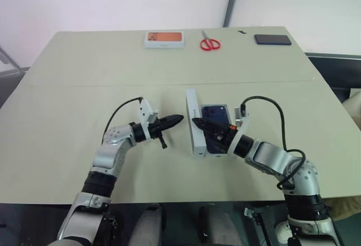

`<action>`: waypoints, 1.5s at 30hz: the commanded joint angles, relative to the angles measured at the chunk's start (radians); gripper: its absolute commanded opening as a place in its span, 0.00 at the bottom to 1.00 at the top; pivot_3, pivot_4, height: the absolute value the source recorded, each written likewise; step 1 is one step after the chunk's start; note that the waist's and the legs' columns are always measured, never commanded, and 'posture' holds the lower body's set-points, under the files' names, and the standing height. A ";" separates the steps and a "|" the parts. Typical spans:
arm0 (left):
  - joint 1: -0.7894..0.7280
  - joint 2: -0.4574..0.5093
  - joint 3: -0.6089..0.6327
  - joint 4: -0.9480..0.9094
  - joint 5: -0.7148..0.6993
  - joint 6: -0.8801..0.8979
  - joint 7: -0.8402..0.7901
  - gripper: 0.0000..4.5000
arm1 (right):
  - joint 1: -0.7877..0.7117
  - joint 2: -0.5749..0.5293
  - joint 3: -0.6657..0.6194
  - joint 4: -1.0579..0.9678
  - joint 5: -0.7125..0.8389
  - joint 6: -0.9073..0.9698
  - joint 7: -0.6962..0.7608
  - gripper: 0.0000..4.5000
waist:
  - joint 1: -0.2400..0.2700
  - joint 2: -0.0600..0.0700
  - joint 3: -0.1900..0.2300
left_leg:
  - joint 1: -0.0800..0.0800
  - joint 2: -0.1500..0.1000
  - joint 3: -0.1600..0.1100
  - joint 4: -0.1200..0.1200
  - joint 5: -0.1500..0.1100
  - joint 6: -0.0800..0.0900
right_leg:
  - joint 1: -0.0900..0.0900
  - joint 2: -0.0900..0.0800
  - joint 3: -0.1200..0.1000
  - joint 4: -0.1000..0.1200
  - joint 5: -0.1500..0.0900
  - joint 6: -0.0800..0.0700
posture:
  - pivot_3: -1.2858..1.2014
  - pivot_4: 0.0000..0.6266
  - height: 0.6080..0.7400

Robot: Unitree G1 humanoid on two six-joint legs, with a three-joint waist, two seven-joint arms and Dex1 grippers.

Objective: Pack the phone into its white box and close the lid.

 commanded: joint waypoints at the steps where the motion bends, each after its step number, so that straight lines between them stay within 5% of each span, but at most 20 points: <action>1: -0.021 -0.008 -0.011 0.015 0.007 -0.002 -0.017 0.00 | -0.022 -0.012 -0.026 -0.039 -0.026 -0.008 0.048 0.99 | 0.002 0.000 0.000 | 0.000 0.000 0.000 0.000 0.000 0.000 | 0.000 0.000 0.000 0.000 0.000 0.000 | 0.52 0.24 1.00; 13: -0.108 -0.092 -0.024 0.119 0.042 -0.026 0.007 0.00 | -0.119 -0.217 -0.099 0.038 -0.650 -0.229 0.430 0.99 | 0.006 -0.001 0.000 | 0.000 -0.002 0.000 0.001 0.000 0.001 | 0.001 0.000 -0.001 -0.002 0.000 0.001 | 0.52 0.24 1.00; 19: -0.124 -0.094 -0.024 0.145 0.054 -0.031 -0.002 0.00 | -0.090 -0.334 0.073 0.084 -1.168 -0.482 0.597 0.99 | 0.004 -0.001 0.000 | 0.000 -0.002 0.000 0.001 0.000 0.001 | 0.000 0.000 -0.001 -0.001 0.000 0.001 | 0.52 0.24 1.00; 28: -0.108 -0.022 0.012 0.121 0.042 0.017 -0.001 0.00 | -0.085 -0.321 0.116 0.146 -1.462 -0.692 0.704 0.99 | 0.003 -0.001 0.000 | 0.000 -0.002 0.000 0.001 0.000 0.000 | 0.000 0.000 -0.001 0.000 0.000 0.001 | 0.52 0.24 1.00; 32: -0.095 -0.002 0.001 0.125 0.056 0.052 0.005 0.00 | -0.066 -0.316 0.115 0.156 -1.526 -0.753 0.757 0.71 | 0.005 -0.001 0.000 | 0.000 -0.002 0.000 0.001 0.000 0.000 | 0.001 0.000 -0.001 0.000 0.000 0.001 | 0.52 0.24 1.00; 38: -0.113 -0.008 -0.029 0.124 0.068 0.138 -0.009 0.00 | -0.042 -0.319 0.082 0.180 -1.591 -0.783 0.781 0.01 | 0.007 -0.001 0.001 | 0.000 -0.002 0.000 0.002 0.000 0.000 | 0.001 -0.001 -0.001 -0.001 0.000 0.001 | 0.52 0.24 1.00; 45: -0.156 -0.029 -0.054 0.142 0.061 0.242 -0.028 0.00 | -0.029 -0.307 0.064 0.152 -1.594 -0.767 0.822 0.01 | 0.004 -0.001 0.001 | 0.000 -0.002 0.000 0.002 0.000 0.000 | 0.001 -0.001 -0.001 0.000 0.000 0.001 | 0.52 0.24 1.00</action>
